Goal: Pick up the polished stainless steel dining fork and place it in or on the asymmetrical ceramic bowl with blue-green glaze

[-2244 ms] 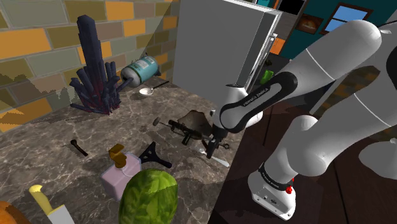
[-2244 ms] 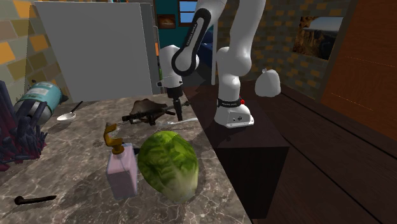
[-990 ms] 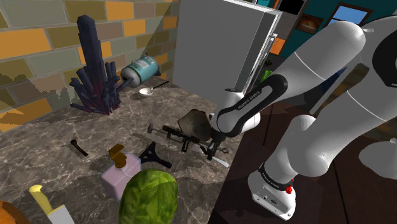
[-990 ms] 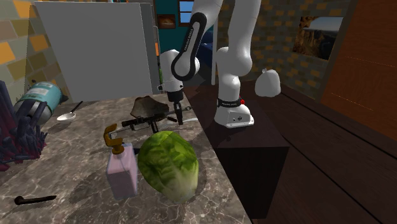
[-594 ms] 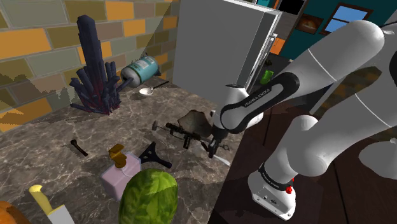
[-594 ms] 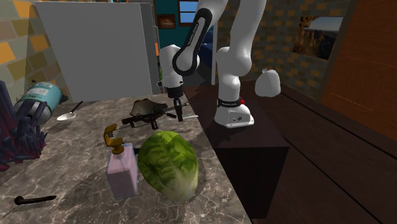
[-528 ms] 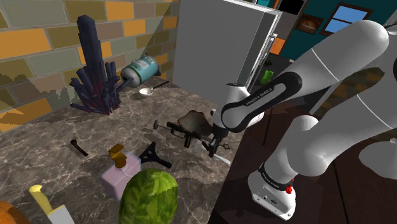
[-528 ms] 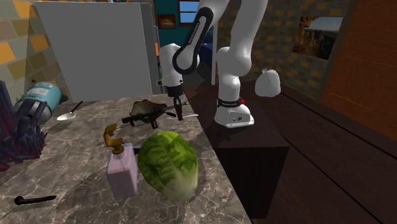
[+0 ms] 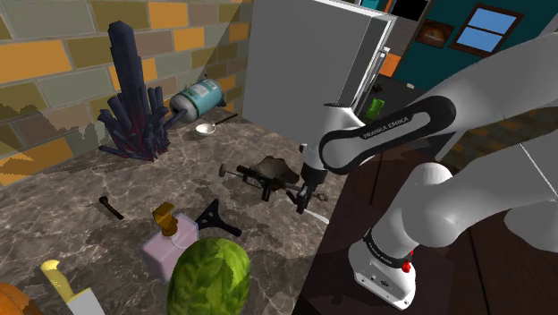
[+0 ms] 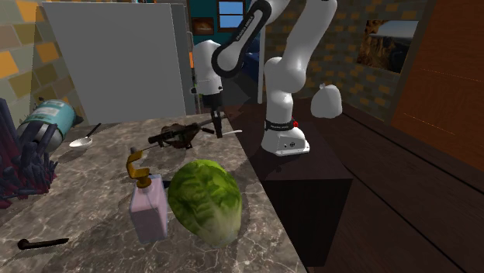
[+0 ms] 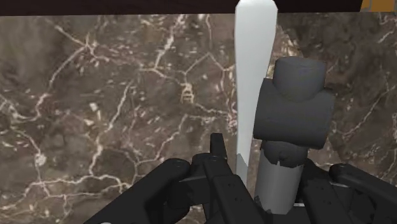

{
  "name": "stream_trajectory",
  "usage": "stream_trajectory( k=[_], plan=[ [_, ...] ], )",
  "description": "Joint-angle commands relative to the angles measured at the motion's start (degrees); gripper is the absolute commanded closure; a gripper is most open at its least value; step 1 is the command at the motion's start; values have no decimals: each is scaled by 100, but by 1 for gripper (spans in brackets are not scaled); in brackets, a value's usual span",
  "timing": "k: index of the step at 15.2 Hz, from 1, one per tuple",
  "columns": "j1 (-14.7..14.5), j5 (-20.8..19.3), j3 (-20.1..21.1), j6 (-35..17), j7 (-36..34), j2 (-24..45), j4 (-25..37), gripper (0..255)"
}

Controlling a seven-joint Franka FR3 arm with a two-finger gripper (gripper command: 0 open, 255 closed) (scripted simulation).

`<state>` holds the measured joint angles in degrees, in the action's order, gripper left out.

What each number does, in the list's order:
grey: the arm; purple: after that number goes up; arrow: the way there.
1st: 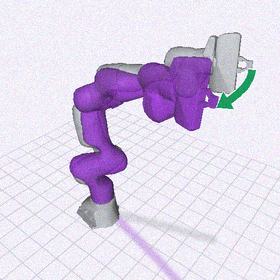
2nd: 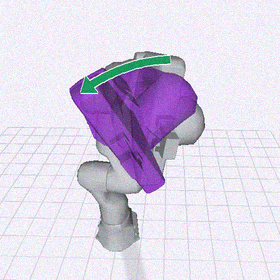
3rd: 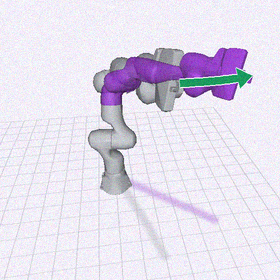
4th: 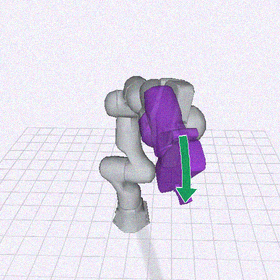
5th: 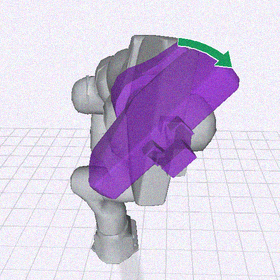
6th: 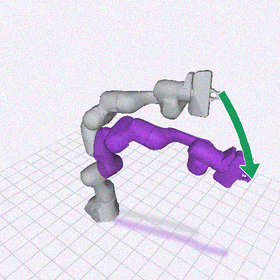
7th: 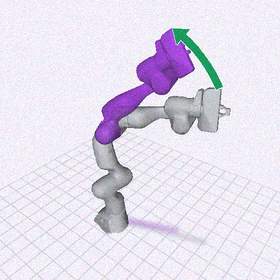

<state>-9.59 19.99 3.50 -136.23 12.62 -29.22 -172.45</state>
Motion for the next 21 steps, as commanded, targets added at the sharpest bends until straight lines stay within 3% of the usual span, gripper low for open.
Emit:
stream_trajectory(
  k=[1, 15, 21],
  plan=[
    [41, -75, 13, 263, -80, -218, 50, 255],
    [216, -414, -8, 1841, -437, -1294, 575, 255],
    [550, -706, -380, 1374, 109, 303, 1608, 255]
  ],
)
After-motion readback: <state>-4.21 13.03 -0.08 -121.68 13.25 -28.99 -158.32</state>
